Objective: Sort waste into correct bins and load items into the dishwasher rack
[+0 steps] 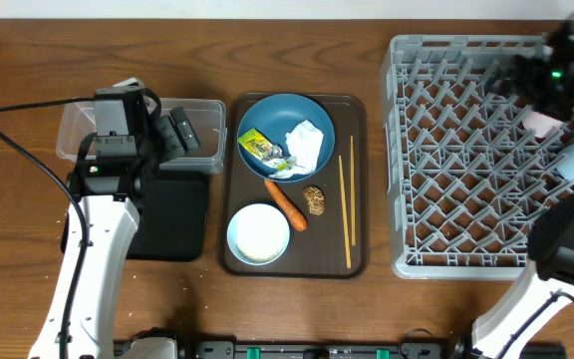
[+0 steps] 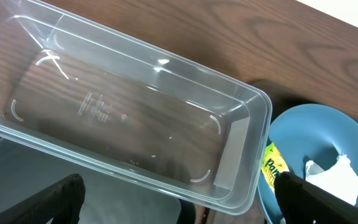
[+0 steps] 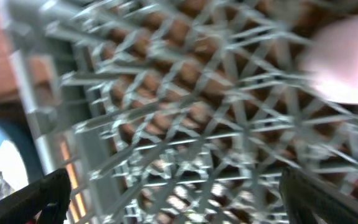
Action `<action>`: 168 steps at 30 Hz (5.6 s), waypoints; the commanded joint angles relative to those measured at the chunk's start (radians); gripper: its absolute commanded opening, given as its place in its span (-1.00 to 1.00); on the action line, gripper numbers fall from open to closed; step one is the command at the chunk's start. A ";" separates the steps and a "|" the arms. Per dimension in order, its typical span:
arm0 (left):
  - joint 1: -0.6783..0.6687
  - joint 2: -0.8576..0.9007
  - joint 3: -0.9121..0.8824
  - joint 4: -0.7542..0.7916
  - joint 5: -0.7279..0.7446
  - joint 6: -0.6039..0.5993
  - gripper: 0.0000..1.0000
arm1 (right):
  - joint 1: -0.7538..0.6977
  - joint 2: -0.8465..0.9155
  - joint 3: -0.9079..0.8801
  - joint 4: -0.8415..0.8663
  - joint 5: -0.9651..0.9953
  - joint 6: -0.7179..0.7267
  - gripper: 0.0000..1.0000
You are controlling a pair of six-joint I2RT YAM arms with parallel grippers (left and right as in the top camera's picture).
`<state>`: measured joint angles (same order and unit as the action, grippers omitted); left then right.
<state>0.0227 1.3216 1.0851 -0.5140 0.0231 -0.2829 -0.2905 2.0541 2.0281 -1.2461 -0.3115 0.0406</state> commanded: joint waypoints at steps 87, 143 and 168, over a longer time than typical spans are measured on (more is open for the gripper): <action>-0.446 0.374 0.013 0.047 0.126 -0.006 -0.35 | 0.323 -0.039 0.021 -0.019 0.009 0.006 0.98; -0.451 0.342 0.013 0.115 0.283 0.045 0.51 | 0.323 -0.039 0.021 -0.026 0.017 0.006 0.98; -0.460 0.391 0.011 0.068 0.193 0.051 -0.60 | 0.323 -0.039 0.021 -0.026 0.017 0.003 0.98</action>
<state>-0.4351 1.6989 1.0855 -0.4526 0.2420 -0.2401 0.0357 2.0464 2.0289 -1.2709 -0.2955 0.0410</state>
